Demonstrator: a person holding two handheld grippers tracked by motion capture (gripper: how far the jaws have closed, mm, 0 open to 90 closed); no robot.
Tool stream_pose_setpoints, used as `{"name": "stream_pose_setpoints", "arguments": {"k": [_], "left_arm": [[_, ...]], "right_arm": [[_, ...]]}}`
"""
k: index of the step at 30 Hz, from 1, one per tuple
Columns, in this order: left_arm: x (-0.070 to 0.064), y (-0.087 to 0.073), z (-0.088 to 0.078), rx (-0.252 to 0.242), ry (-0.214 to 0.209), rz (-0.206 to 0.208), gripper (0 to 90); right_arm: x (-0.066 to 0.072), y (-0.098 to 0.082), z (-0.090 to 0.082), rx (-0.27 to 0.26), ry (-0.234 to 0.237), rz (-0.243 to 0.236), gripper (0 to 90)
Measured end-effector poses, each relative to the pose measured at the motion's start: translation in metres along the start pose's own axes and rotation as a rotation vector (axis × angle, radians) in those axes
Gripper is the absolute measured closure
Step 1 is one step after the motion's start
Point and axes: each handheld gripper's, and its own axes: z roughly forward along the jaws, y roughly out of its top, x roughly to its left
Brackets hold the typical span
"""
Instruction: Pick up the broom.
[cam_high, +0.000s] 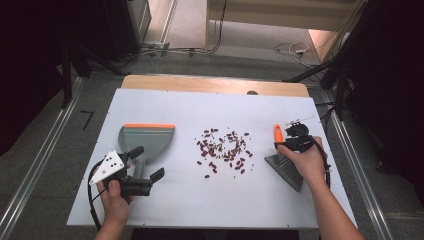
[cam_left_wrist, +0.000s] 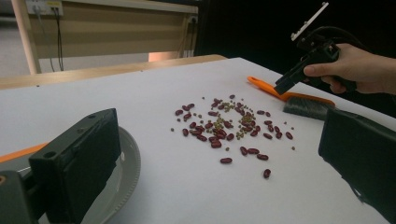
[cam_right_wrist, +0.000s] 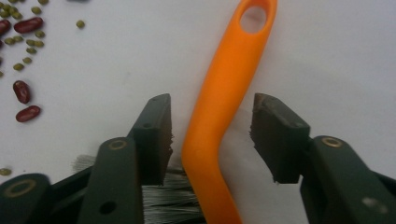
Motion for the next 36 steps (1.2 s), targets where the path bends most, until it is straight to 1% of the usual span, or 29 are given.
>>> {"name": "stream_pose_setpoints", "arguments": {"k": [1,3,5,7,8,11,13,14,15,17,19,20,23,26,28,30,33,34,36], "left_arm": [[0.0,0.0,0.0,0.0,0.0,0.0,0.2],[0.0,0.0,0.0,-0.001,0.002,-0.002,0.2],[0.0,0.0,0.0,0.0,0.0,-0.001,0.2],[0.0,0.0,0.0,0.001,-0.001,0.0,0.2],[0.0,0.0,0.0,0.002,-0.001,0.0,0.2],[-0.001,0.0,0.0,0.002,0.0,0.001,0.2],[-0.002,0.0,0.001,0.0,-0.002,0.001,0.2],[-0.002,0.001,0.001,0.003,-0.002,0.003,0.2],[-0.003,0.001,0.001,0.003,-0.004,0.005,0.2],[-0.004,0.001,0.002,0.005,-0.008,0.008,0.2],[-0.005,0.001,0.003,0.005,-0.011,0.009,0.2],[-0.006,0.001,0.003,0.007,-0.013,0.013,0.2],[-0.006,0.002,0.002,0.007,-0.014,0.015,0.2],[-0.005,0.001,0.002,0.008,-0.01,0.011,0.2],[-0.004,0.001,0.002,0.009,-0.009,0.007,0.2],[-0.004,0.001,0.002,0.007,-0.006,0.008,0.2],[-0.005,0.002,0.001,0.0,-0.004,0.011,0.2],[-0.005,0.002,0.001,-0.001,-0.004,0.011,0.2],[-0.006,0.003,0.001,-0.002,-0.004,0.012,0.2]], "right_arm": [[0.001,0.0,0.001,0.013,0.002,-0.002,50.5],[0.002,0.0,0.003,0.033,-0.009,-0.01,52.4],[0.004,-0.001,0.004,0.051,-0.032,-0.019,54.2],[0.005,-0.003,0.007,0.073,-0.045,-0.015,54.5],[0.006,-0.004,0.008,0.073,-0.046,-0.017,55.1],[0.008,-0.005,0.008,0.071,-0.056,0.0,57.4],[0.009,-0.004,0.008,0.083,-0.065,0.009,58.3],[0.01,-0.003,0.008,0.09,-0.064,0.02,59.2],[0.01,-0.002,0.008,0.092,-0.064,0.017,61.8],[0.009,-0.003,0.008,0.09,-0.048,0.02,66.1],[0.007,-0.005,0.007,0.073,-0.029,0.04,67.7],[0.007,-0.006,0.007,0.062,-0.028,0.051,67.8],[0.011,-0.012,0.007,0.019,-0.058,0.036,67.8],[0.011,-0.018,0.004,-0.038,-0.051,0.047,67.9],[0.01,-0.022,0.0,-0.088,-0.037,0.052,67.9],[0.009,-0.028,-0.005,-0.139,-0.036,0.065,67.9],[0.009,-0.037,-0.014,-0.222,-0.031,0.058,67.9],[0.01,-0.04,-0.017,-0.258,-0.025,0.049,68.0],[0.009,-0.048,-0.024,-0.325,-0.015,0.057,68.0]]}}
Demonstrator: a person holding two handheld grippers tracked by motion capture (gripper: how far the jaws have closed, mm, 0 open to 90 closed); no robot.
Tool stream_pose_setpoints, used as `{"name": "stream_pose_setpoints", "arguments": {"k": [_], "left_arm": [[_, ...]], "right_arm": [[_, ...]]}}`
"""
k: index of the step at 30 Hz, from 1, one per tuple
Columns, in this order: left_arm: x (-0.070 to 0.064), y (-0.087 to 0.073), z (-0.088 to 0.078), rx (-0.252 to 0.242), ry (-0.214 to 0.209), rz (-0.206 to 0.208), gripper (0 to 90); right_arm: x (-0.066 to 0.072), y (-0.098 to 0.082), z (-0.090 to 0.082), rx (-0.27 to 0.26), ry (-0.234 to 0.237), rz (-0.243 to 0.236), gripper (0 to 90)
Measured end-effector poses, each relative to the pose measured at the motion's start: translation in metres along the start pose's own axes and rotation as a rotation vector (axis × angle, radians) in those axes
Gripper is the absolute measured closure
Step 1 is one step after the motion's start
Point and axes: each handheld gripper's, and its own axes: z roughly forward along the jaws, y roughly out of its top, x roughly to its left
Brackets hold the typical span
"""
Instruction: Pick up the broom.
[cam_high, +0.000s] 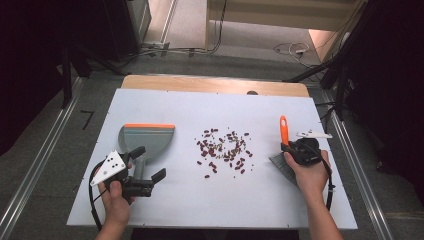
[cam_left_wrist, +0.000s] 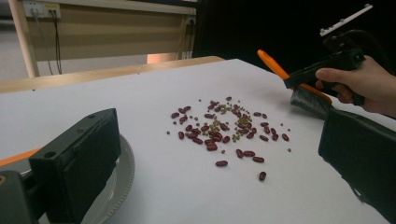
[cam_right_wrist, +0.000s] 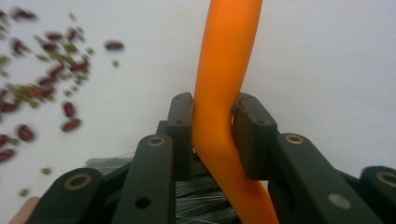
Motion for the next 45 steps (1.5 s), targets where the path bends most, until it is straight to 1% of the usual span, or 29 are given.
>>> {"name": "stream_pose_setpoints", "arguments": {"k": [1,3,4,5,6,8,9,10,12,14,18,19,22,24,25,26,27,28,30,32,33,34,36,37,39,43,45], "left_arm": [[0.0,0.0,0.0,0.0,0.0,0.001,0.2],[-0.001,0.0,0.001,0.0,-0.003,0.001,0.2],[-0.002,0.0,0.001,0.0,-0.004,0.002,0.2],[-0.002,0.0,0.001,0.0,-0.006,0.003,0.2],[-0.003,0.0,0.002,0.001,-0.009,0.005,0.2],[-0.004,0.001,0.002,0.003,-0.012,0.007,0.2],[-0.004,0.001,0.003,0.002,-0.013,0.008,0.2],[-0.005,0.001,0.003,0.003,-0.014,0.01,0.2],[-0.006,0.002,0.002,0.001,-0.02,0.013,0.2],[-0.008,0.002,0.003,0.0,-0.023,0.016,0.2],[-0.011,0.003,0.004,-0.004,-0.034,0.019,0.2],[-0.012,0.004,0.004,-0.004,-0.037,0.021,0.2],[-0.015,0.005,0.005,-0.008,-0.046,0.023,0.2],[-0.017,0.006,0.005,-0.013,-0.054,0.023,0.2],[-0.018,0.008,0.004,-0.02,-0.056,0.02,0.2],[-0.019,0.009,0.004,-0.029,-0.059,0.015,0.2],[-0.02,0.01,0.003,-0.036,-0.062,0.007,0.2],[-0.022,0.011,0.003,-0.041,-0.065,0.003,0.2],[-0.026,0.013,0.003,-0.044,-0.072,0.008,0.2],[-0.031,0.015,0.004,-0.045,-0.034,0.02,0.2],[-0.033,0.016,0.004,-0.05,-0.038,0.016,0.2],[-0.034,0.017,0.005,-0.051,-0.053,0.012,0.2],[-0.038,0.017,0.006,-0.056,-0.053,0.014,0.1],[-0.04,0.018,0.006,-0.053,-0.06,0.018,0.1],[-0.046,0.018,0.008,-0.053,-0.048,0.024,0.1],[-0.059,0.02,0.014,-0.044,-0.086,0.023,0.1],[-0.066,0.019,0.018,-0.035,-0.086,0.02,0.1]], "right_arm": [[-0.001,-0.003,-0.005,-0.042,0.02,0.011,68.1],[-0.004,-0.008,-0.014,-0.111,0.035,0.041,68.2],[-0.005,-0.011,-0.019,-0.154,0.056,0.046,68.2],[-0.005,-0.014,-0.023,-0.188,0.063,0.052,68.3],[-0.005,-0.016,-0.027,-0.211,0.054,0.051,68.3],[-0.006,-0.021,-0.034,-0.267,0.07,0.044,68.4],[-0.006,-0.023,-0.037,-0.284,0.06,0.044,68.5],[-0.006,-0.025,-0.039,-0.3,0.061,0.05,68.5],[-0.007,-0.027,-0.045,-0.349,0.07,0.074,68.7],[-0.008,-0.027,-0.049,-0.389,0.091,0.094,68.7],[-0.005,-0.027,-0.056,-0.429,0.111,0.09,68.9],[-0.004,-0.026,-0.058,-0.44,0.13,0.097,68.9],[0.001,-0.023,-0.066,-0.483,0.163,0.105,68.9],[0.006,-0.02,-0.073,-0.509,0.176,0.101,68.9],[0.009,-0.019,-0.075,-0.516,0.195,0.101,69.0],[0.013,-0.018,-0.078,-0.529,0.201,0.097,68.9],[0.017,-0.017,-0.08,-0.534,0.206,0.092,68.9],[0.021,-0.015,-0.082,-0.537,0.221,0.082,68.9],[0.031,-0.013,-0.086,-0.55,0.234,0.064,68.9],[0.041,-0.01,-0.089,-0.557,0.25,0.052,69.0],[0.047,-0.009,-0.09,-0.566,0.259,0.043,69.0],[0.052,-0.007,-0.092,-0.569,0.273,0.038,68.9],[0.063,-0.005,-0.093,-0.575,0.283,0.019,68.9],[0.069,-0.005,-0.094,-0.578,0.291,0.013,68.9],[0.08,-0.003,-0.095,-0.58,0.315,0.001,68.9],[0.103,-0.002,-0.097,-0.596,0.346,-0.036,68.9],[0.114,-0.002,-0.098,-0.601,0.366,-0.052,68.9]]}}
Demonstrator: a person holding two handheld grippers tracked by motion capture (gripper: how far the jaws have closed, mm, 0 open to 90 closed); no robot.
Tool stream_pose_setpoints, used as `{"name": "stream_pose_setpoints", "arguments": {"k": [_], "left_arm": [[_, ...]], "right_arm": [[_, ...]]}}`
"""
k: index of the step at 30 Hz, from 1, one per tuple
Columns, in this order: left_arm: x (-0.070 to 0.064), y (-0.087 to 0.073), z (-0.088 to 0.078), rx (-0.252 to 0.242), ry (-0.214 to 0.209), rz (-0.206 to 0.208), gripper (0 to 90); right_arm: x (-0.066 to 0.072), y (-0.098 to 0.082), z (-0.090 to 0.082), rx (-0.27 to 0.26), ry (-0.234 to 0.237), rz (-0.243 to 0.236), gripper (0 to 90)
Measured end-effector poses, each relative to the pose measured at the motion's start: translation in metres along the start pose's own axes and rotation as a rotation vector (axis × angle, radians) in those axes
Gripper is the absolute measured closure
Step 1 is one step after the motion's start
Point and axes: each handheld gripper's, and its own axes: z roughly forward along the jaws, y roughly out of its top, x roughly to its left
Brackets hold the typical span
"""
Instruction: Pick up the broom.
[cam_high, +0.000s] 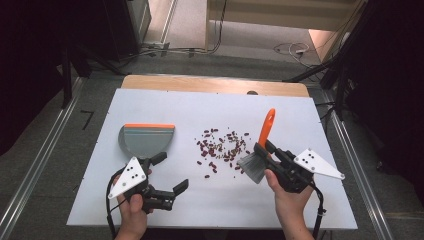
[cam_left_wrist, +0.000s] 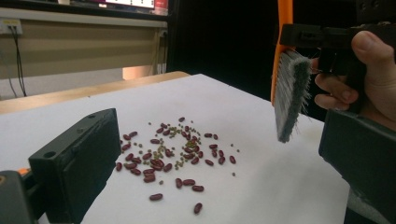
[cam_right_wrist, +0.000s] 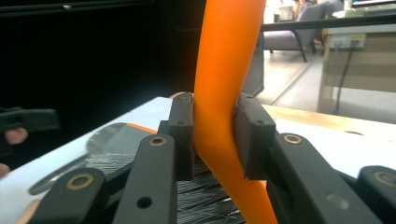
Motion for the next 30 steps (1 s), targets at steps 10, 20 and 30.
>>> {"name": "stream_pose_setpoints", "arguments": {"k": [10,20,30], "left_arm": [[-0.022,-0.001,0.013,0.021,-0.081,0.006,1.8],[-0.047,-0.002,0.029,0.089,-0.15,-0.03,18.6],[-0.058,-0.004,0.032,0.111,-0.084,-0.033,46.2]], "right_arm": [[0.042,-0.003,0.014,-0.001,0.084,-0.021,68.9],[0.073,-0.008,0.02,-0.004,0.123,-0.047,68.9],[0.097,-0.012,0.024,-0.013,0.143,-0.093,68.8]]}}
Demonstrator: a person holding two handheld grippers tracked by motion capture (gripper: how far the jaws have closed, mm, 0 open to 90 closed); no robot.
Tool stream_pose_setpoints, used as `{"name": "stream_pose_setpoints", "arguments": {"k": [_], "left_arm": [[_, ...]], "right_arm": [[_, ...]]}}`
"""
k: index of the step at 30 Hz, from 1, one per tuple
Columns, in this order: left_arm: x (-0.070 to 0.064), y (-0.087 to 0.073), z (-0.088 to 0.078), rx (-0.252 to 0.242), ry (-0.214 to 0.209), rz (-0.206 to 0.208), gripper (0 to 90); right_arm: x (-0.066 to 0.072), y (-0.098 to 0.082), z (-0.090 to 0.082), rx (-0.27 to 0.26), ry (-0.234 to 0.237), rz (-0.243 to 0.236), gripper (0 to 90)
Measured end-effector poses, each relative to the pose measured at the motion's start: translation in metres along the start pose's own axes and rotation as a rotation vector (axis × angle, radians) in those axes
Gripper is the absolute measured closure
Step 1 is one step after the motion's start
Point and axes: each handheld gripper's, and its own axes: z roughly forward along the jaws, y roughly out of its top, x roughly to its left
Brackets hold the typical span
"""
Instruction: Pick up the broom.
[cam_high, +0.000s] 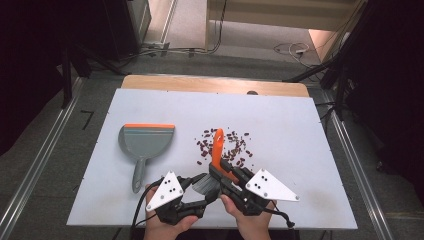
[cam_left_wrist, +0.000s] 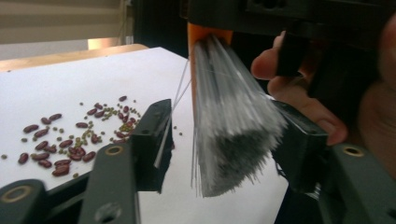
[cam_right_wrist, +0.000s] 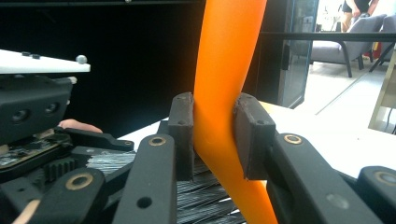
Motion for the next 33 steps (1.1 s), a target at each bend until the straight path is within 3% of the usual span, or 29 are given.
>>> {"name": "stream_pose_setpoints", "arguments": {"k": [4,9,11,17,19,21,23,25,27,33], "left_arm": [[0.001,0.001,-0.001,0.004,0.017,-0.006,61.2],[0.001,0.0,-0.001,0.014,-0.001,-0.011,80.0],[0.004,0.001,-0.002,0.017,-0.014,-0.023,83.6],[0.012,0.003,-0.004,0.042,-0.029,-0.01,86.7],[0.015,0.005,-0.007,0.035,-0.021,-0.001,86.9],[0.02,0.007,-0.011,0.032,-0.023,0.0,86.9],[0.027,0.01,-0.017,0.022,-0.044,-0.007,87.0],[0.033,0.011,-0.022,0.022,-0.072,0.018,87.0],[0.038,0.013,-0.026,0.023,-0.099,0.039,87.0],[0.053,0.014,-0.035,0.014,-0.212,0.051,87.0]], "right_arm": [[0.003,-0.001,0.001,0.003,0.005,0.004,68.8],[0.005,-0.002,0.002,0.004,-0.001,0.006,68.8],[0.004,-0.003,0.002,0.005,0.002,0.005,68.8],[0.0,-0.002,0.006,0.032,0.038,0.005,67.3],[-0.003,0.0,0.006,0.038,0.06,-0.007,59.8],[-0.007,0.0,0.006,0.041,0.115,-0.02,49.7],[-0.011,0.001,0.005,0.067,0.16,-0.037,41.3],[-0.017,0.002,0.004,0.095,0.189,-0.036,37.4],[-0.024,0.003,0.003,0.117,0.214,-0.035,36.9],[-0.044,0.005,0.001,0.182,0.295,-0.03,33.9]]}}
